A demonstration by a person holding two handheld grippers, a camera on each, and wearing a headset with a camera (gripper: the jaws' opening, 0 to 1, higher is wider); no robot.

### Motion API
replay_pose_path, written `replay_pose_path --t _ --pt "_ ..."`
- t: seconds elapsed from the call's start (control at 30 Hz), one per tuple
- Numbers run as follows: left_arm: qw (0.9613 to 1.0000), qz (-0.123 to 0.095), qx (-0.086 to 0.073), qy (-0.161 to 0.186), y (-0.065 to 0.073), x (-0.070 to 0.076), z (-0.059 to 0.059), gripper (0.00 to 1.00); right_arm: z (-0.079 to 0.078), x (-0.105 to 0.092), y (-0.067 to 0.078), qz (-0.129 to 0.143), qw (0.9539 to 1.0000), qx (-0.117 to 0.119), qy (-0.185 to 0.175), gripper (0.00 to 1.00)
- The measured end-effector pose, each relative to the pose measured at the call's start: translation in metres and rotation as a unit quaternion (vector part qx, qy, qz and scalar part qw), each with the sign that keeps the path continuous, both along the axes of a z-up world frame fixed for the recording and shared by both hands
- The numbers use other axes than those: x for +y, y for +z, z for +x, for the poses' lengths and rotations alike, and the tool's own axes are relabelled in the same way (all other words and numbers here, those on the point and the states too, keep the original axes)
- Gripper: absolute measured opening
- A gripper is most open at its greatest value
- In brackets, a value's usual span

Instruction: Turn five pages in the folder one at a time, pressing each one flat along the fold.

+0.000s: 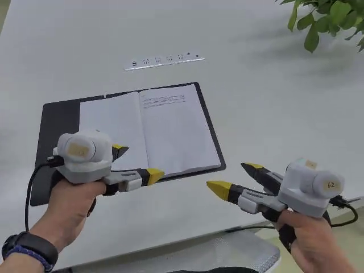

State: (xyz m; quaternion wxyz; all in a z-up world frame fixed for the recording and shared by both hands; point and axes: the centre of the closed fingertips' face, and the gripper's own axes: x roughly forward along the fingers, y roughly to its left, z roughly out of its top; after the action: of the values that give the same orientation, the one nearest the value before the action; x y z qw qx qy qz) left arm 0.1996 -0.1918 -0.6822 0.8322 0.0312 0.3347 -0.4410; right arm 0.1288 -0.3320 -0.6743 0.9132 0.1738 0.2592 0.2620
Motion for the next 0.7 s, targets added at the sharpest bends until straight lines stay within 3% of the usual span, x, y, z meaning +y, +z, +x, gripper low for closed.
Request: replay_pose_path --t 0.07,0.13,0.33,0.7 --pt "0.9999 -0.012 0.0 -0.011 0.0 -0.012 0.0 0.65 0.0 0.0 -0.001 -0.001 1.0 0.0 0.003 0.76" --pt "0.9998 -0.009 0.001 -0.019 -0.002 -0.023 0.001 0.61 -0.001 0.001 -0.001 0.002 1.0 0.003 0.006 0.76" --pt "0.9991 -0.012 0.005 -0.039 -0.006 -0.053 0.004 0.63 -0.005 0.003 -0.005 0.001 0.9997 0.012 0.022 0.75" --pt "0.9975 -0.012 0.012 -0.069 -0.02 -0.094 0.016 0.69 -0.008 -0.002 -0.01 0.002 0.9991 0.029 0.031 0.75"
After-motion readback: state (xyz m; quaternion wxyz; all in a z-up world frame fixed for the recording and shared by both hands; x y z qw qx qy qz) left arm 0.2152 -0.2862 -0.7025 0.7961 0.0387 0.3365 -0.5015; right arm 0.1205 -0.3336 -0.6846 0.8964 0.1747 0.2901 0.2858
